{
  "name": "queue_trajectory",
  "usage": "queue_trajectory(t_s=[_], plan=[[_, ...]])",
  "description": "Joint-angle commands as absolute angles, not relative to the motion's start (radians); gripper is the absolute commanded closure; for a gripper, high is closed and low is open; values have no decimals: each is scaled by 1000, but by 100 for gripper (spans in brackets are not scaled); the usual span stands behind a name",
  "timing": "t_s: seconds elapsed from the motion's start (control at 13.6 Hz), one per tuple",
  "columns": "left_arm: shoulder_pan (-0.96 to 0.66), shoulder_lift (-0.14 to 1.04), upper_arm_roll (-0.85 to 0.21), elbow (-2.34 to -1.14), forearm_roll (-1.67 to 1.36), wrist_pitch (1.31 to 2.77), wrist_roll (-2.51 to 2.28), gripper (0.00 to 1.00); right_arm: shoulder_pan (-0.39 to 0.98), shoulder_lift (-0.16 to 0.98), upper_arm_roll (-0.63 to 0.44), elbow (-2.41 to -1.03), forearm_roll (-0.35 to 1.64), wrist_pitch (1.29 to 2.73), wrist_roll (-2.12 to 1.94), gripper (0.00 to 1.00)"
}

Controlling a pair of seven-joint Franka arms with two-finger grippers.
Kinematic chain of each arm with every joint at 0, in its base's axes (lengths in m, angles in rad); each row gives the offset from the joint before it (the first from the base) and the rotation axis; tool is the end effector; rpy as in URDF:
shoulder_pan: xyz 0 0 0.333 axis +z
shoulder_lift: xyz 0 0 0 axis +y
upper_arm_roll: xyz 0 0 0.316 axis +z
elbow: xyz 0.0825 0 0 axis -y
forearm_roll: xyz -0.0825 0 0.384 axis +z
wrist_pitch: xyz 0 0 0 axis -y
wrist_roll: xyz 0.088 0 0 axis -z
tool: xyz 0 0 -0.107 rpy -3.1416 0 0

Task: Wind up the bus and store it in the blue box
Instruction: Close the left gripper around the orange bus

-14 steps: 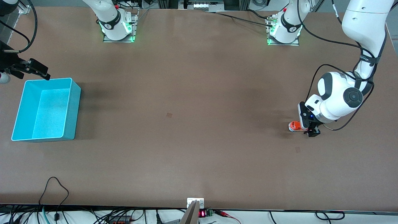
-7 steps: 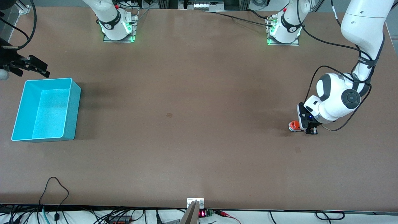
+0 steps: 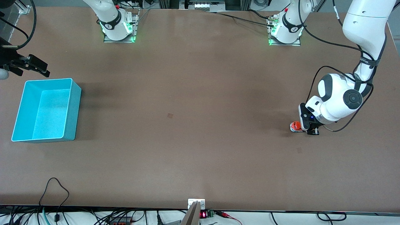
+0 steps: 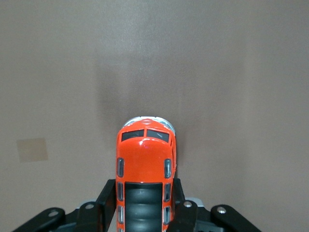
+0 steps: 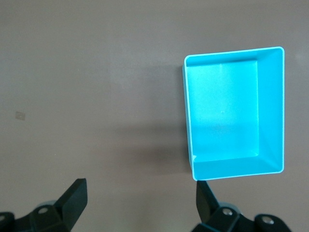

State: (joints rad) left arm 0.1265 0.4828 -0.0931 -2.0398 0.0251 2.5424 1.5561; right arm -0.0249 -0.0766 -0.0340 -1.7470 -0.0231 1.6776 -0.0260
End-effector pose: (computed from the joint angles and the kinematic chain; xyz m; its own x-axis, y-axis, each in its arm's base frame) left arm 0.5998 0.0206 0.2057 0.0382 -0.9989 0.0289 -0.9990 -0.0389 -0.0219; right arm 0.5361 -0.0345 0.5919 0.9995 -0.0304 0.0066 -0.0305 -0.9993 0.0206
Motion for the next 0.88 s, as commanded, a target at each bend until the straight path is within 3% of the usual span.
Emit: queue_trajectory(t_s=[0.0,0.81], plan=[[147,506,-98,-2033,31,2542,1580,71,-28,-87,-32,-1746,-12,1666,-35,0],[423,591,-98,-1959,38,2539,1867,71,-25,-86,-32,-1746,-12,1669,-32,0]])
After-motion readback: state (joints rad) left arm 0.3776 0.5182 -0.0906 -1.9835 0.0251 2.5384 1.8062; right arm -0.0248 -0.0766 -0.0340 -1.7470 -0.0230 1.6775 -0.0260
